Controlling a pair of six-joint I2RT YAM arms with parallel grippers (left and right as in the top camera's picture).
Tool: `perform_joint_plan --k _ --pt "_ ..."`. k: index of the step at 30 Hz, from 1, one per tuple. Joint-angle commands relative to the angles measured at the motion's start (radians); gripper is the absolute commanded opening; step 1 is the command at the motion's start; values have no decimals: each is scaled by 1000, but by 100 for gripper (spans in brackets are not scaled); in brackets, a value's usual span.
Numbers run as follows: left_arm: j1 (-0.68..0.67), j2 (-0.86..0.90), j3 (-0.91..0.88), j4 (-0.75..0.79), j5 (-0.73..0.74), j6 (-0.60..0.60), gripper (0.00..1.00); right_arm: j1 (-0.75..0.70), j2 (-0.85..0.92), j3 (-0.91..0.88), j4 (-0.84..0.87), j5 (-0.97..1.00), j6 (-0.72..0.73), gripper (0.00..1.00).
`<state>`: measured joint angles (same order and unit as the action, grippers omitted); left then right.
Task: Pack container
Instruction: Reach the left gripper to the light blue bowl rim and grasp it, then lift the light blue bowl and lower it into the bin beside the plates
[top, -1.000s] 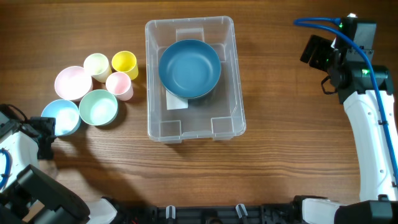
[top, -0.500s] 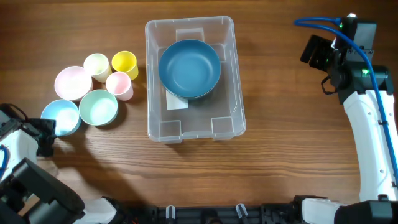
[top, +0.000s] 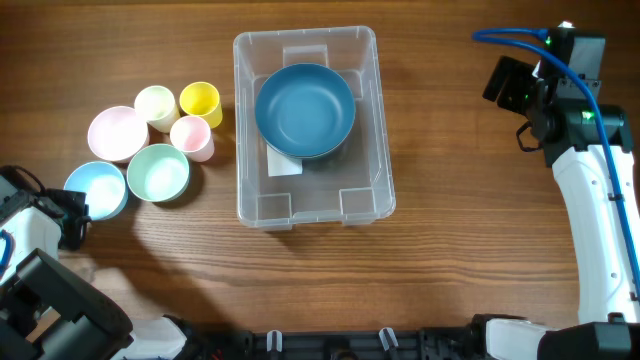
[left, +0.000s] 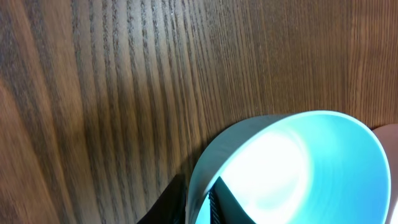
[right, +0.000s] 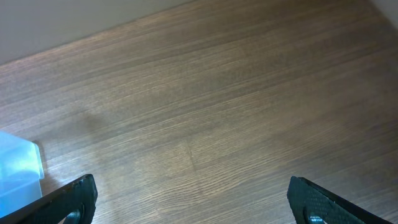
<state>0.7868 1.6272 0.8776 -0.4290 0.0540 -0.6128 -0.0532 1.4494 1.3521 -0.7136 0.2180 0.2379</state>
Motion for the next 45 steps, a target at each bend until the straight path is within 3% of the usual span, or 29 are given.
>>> perform_joint_plan --k 1,7,13,16,22,25,33,38,45 --pt "5 10 11 2 -6 34 6 1 6 9 2 14 12 100" --pt "5 -45 19 -10 -6 33 4 1 6 9 2 14 12 100" --pt "5 -213 45 -38 -1 33 4 1 6 9 2 14 12 100" --pt "-2 -340 53 -66 62 33 4 1 6 9 2 14 12 100" --pt "-73 -524 53 -65 346 33 4 1 6 9 2 14 12 100" --pt "-203 -593 53 -58 445 34 4 1 6 9 2 14 12 100" --pt "-697 -629 54 8 447 142 4 1 6 9 2 14 12 100" --pt "-990 -598 54 9 298 197 4 1 6 9 2 14 12 100" --pt "-1349 -487 54 8 -26 217 4 1 6 9 2 14 12 100"
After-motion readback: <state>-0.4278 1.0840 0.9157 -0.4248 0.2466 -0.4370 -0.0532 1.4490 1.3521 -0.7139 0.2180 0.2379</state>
